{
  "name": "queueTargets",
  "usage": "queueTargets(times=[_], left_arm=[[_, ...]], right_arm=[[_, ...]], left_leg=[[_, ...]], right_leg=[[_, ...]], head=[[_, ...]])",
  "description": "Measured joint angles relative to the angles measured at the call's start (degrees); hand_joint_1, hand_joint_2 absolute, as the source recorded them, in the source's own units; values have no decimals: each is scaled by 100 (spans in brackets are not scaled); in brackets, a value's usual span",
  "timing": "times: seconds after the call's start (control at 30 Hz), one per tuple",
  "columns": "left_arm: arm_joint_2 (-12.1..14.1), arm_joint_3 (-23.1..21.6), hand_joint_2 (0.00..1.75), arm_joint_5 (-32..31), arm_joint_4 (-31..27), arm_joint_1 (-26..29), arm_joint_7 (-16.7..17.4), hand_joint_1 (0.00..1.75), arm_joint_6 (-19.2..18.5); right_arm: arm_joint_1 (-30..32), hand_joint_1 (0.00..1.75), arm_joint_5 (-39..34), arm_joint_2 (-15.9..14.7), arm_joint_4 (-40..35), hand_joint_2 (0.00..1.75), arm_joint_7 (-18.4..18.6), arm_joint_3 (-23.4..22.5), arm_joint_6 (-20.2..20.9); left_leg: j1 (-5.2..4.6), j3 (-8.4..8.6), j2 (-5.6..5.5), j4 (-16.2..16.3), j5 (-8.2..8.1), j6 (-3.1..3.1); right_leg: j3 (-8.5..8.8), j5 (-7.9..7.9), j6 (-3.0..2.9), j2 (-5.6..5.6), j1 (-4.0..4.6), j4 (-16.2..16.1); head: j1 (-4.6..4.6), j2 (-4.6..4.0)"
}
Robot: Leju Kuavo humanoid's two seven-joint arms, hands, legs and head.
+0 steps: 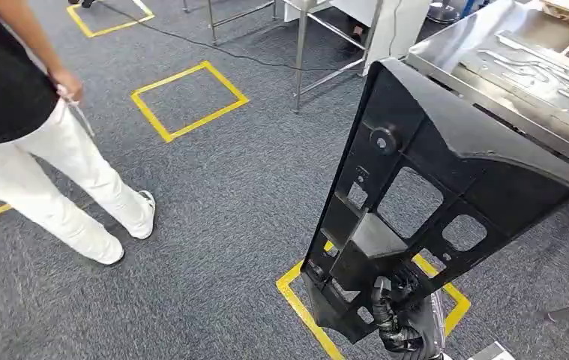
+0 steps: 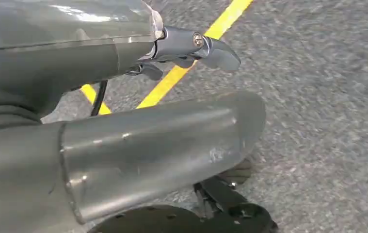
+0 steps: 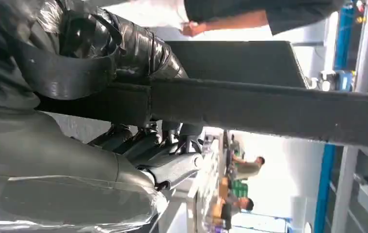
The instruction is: Take the parts from the cabinet and place them on the table.
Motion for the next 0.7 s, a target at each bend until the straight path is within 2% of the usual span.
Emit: queueTargets(times=[0.07, 0.13, 0.17, 0.2, 0.23, 0.27, 0.3, 0.33, 0.37, 0.4, 0.43, 0.47, 0.5, 0.53, 0.57, 0.6, 0.67, 0.7], left_arm=[[2, 2, 0, 0, 0, -10, 0, 0, 0], [-13, 4, 0, 0, 0, -26, -2, 0, 0], [-13, 4, 0, 2, 0, -24, -2, 0, 0], [-9, 4, 0, 2, 0, -33, -4, 0, 0], [-11, 7, 0, 2, 0, -36, -7, 0, 0], [-9, 9, 0, 2, 0, -36, -7, 0, 0], [-9, 13, 0, 2, 0, -27, -7, 0, 0], [-9, 20, 0, 2, 0, -19, -6, 0, 0], [-9, 35, 0, 2, 0, -10, -4, 0, 0], [-7, 46, 0, 2, 0, -2, -4, 0, 0], [-7, 52, 0, 2, 0, 5, -4, 0, 0], [-7, 55, 0, 2, 0, 2, -4, 0, 0], [-2, 57, 0, 2, 0, -2, -4, 0, 0], [4, 66, 0, 2, 0, -2, -4, 0, 0], [2, 76, 0, 4, 0, -10, -9, 0, 0], [2, 85, 0, 0, 0, -11, -7, 0, 0], [2, 87, 0, 2, 0, -29, -9, 0, 0], [-9, 87, 0, 2, 0, -27, -9, 0, 0]], right_arm=[[-7, 175, 0, -7, 0, 175, -4, 15, 0], [-1, 175, 0, -15, 0, 175, -2, 15, 0], [2, 175, 0, -15, -4, 175, -2, 15, -4], [0, 175, -9, -15, -4, 175, -4, 20, -24], [-23, 175, -11, -17, -4, 175, 0, 26, -26], [-33, 175, -11, -17, -2, 175, 2, 35, -26], [-33, 175, -11, -17, 0, 175, 5, 37, -26], [-31, 175, -11, -20, 4, 175, 3, 37, -28], [-31, 175, -11, -22, 11, 175, 5, 37, -28], [-29, 175, -11, -22, 24, 175, 5, 37, -28], [-29, 175, -11, -24, 35, 175, 9, 37, -28], [-27, 175, -11, -24, 37, 175, 11, 37, -31], [-29, 175, -11, -24, 39, 175, 11, 37, -31], [-30, 175, -11, -24, 39, 175, 9, 37, -31], [-41, 175, -11, -24, 42, 175, 11, 39, -31], [-34, 175, -11, -24, 42, 175, 9, 44, -31], [-24, 175, -11, -26, 42, 175, 9, 46, -33], [-25, 175, -11, -26, 39, 175, 9, 46, -50]], left_leg=[[-6, 26, 89, 7, -21, -60], [-9, 92, 228, -42, -31, -119], [10, 95, 184, -34, -91, -162], [18, 61, -130, 113, -190, -182], [26, -114, -342, 475, -395, -191], [27, -334, -430, 904, -594, -198], [27, -502, -462, 1226, -721, -206], [26, -631, -474, 1461, -795, -211], [26, -797, -480, 1736, -819, -214], [26, -836, -485, 1732, -699, -210], [26, -748, -495, 1446, -446, -200], [27, -570, -529, 989, -153, -188], [34, -344, -659, 448, 133, -172], [46, -224, -962, 174, 112, -138], [44, -233, -1005, 91, 94, -131], [32, -223, -941, 109, 97, -114], [-7, -190, -827, 91, 115, -39], [53, -171, -746, 12, 158, 19]], right_leg=[[-22, 42, -35, 127, 31, -22], [-33, 47, -85, 270, 41, -53], [46, 100, -136, 358, -54, -147], [61, 113, -149, 408, -45, -182], [54, 119, -177, 466, -52, -182], [51, 117, -189, 532, -51, -176], [52, 114, -194, 585, -48, -176], [53, 110, -199, 627, -43, -174], [56, 108, -204, 715, -36, -165], [63, 104, -205, 805, -36, -154], [71, 96, -200, 902, -37, -138], [78, 84, -183, 988, -41, -120], [80, 63, -160, 1066, -49, -86], [58, 44, -133, 1117, -60, -49], [12, 25, -94, 1184, -40, 14], [-15, 42, -60, 1227, -67, -3], [-35, 80, 25, 1356, -86, -53], [-30, 65, 51, 1367, -70, -32]], head=[[0, 0], [2, 0], [-2, 0], [0, 0], [-4, 0], [-4, 0], [-4, 0], [-2, 0], [-4, 0], [-4, 0], [-2, 0], [-4, 0], [-2, 0], [-2, 0], [-2, 0], [-2, 0], [-2, 0], [-4, 0]])
